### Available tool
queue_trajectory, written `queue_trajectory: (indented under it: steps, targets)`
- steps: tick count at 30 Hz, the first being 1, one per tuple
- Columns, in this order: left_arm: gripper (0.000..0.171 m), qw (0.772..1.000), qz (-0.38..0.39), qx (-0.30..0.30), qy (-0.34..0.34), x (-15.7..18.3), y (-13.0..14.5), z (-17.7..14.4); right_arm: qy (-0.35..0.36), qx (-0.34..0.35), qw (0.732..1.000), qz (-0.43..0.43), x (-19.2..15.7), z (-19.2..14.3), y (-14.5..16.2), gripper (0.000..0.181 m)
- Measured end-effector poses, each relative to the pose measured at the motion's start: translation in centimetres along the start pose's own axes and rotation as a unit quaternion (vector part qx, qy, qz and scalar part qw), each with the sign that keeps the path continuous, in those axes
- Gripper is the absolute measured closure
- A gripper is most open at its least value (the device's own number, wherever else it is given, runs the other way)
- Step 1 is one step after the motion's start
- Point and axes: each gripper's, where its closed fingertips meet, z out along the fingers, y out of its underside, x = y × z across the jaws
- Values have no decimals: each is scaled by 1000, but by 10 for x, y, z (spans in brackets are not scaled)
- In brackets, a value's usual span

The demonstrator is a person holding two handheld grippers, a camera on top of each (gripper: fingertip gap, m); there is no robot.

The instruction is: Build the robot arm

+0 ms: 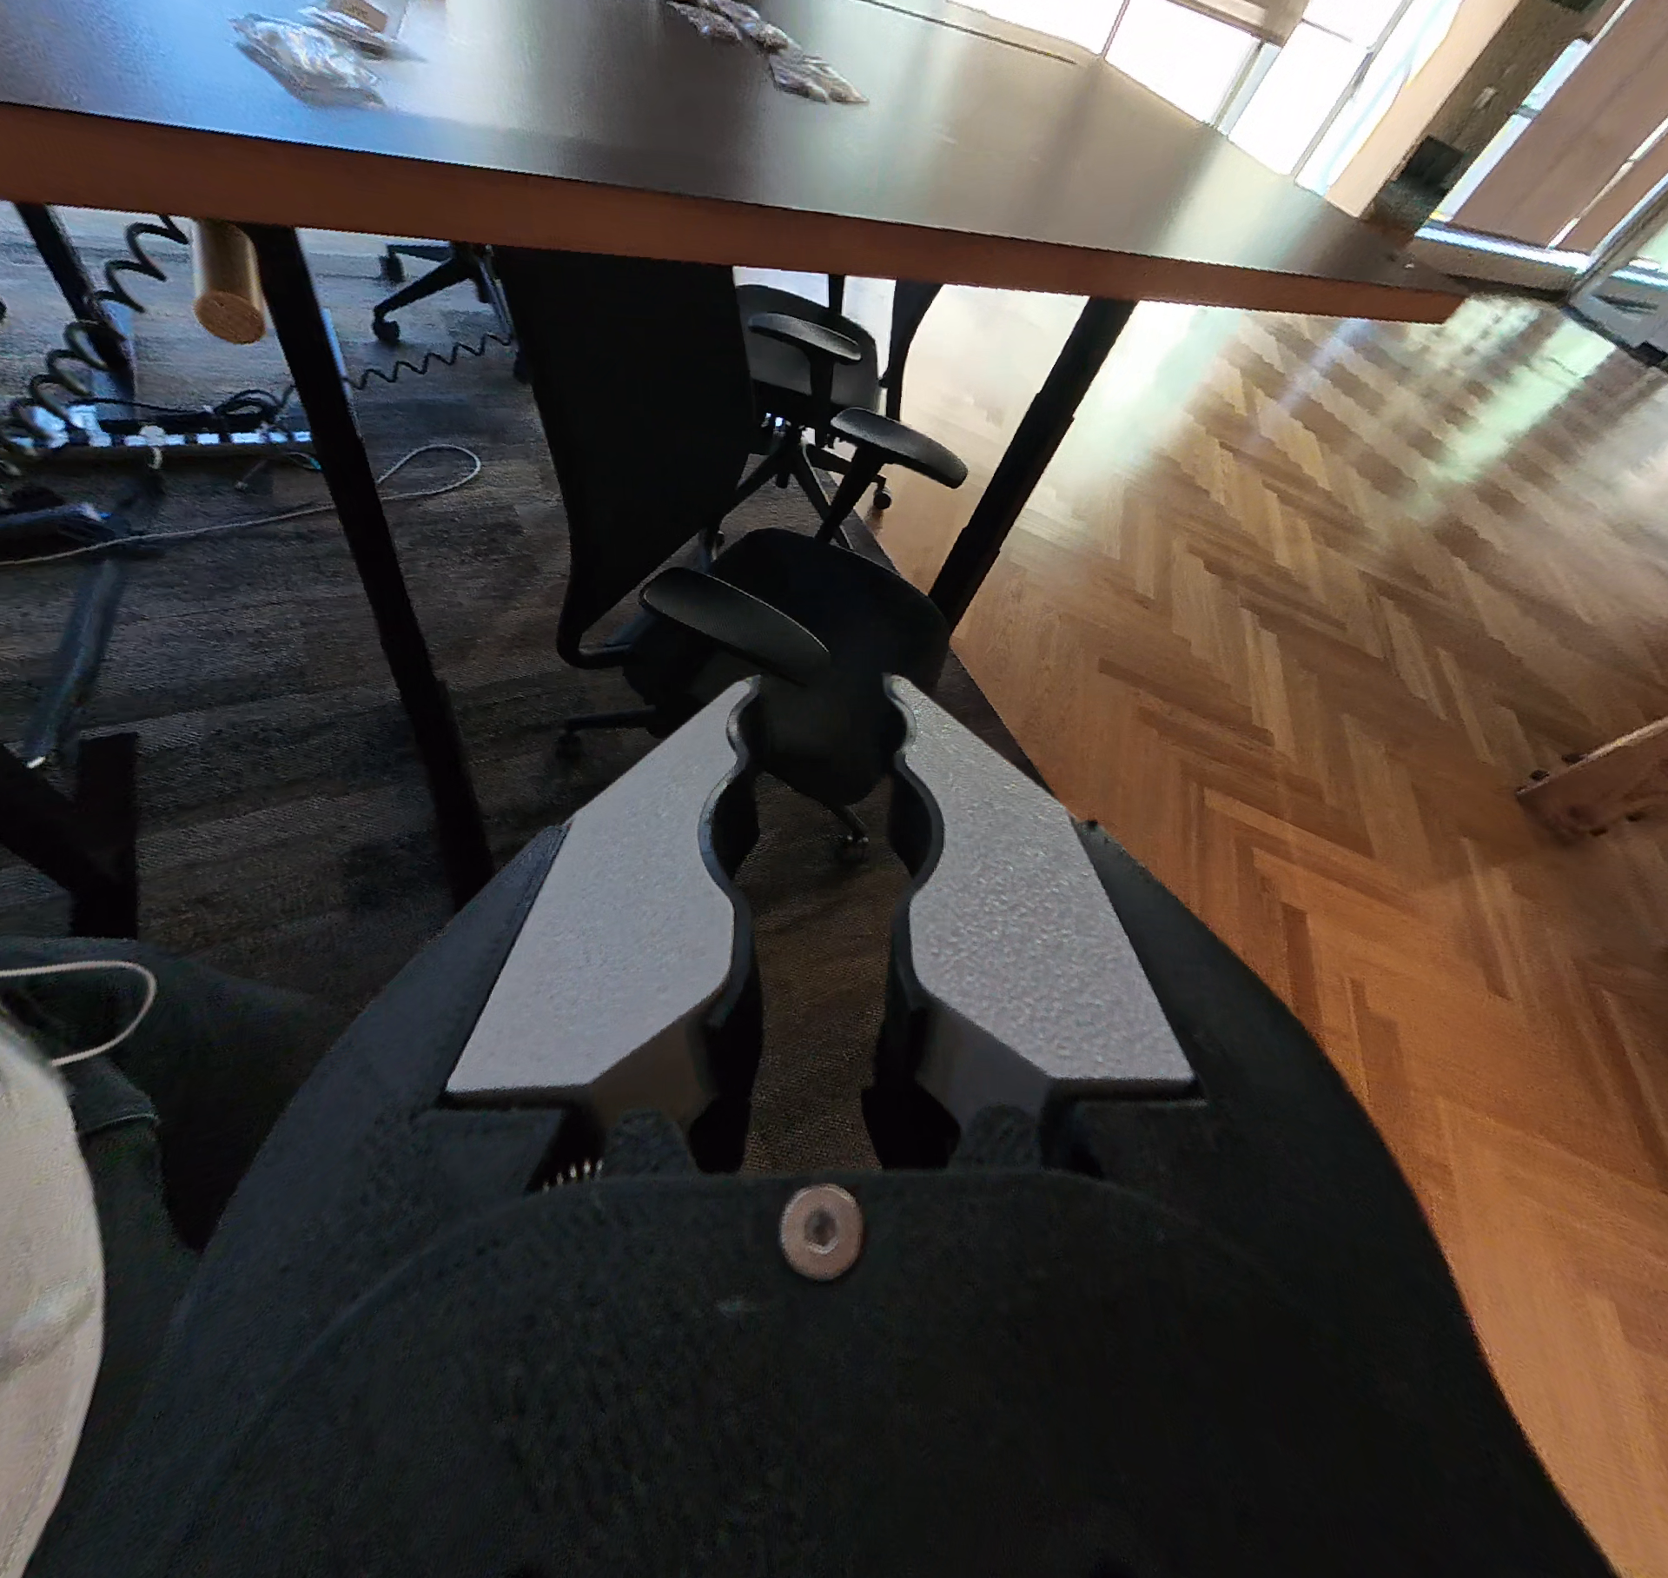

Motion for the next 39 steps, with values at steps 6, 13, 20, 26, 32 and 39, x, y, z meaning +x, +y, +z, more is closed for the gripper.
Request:
queue_trajectory:
  steps: [6, 13, 20, 26, 32, 39]
  targets:
    - [142, 994, 79, -32, -69, -42, 7, 51, -50, 1, 998, -40, 20, 84, -26, 156]
    - [146, 972, 170, -69, -148, -109, 4, 97, -104, 66, 990, -63, 43, 207, -97, 156]
    - [144, 963, 186, -133, -143, -130, 8, 148, -235, 125, 961, -76, 38, 323, -161, 157]
    - [148, 969, 120, -160, -144, -116, 6, 195, -369, 160, 904, -148, 50, 411, -198, 157]
    - [151, 962, 66, -136, -225, -95, -12, 258, -513, 143, 830, -164, 72, 513, -229, 157]
    - [152, 962, 18, -125, -244, -113, -5, 357, -701, 106, 663, -241, 44, 579, -274, 158]
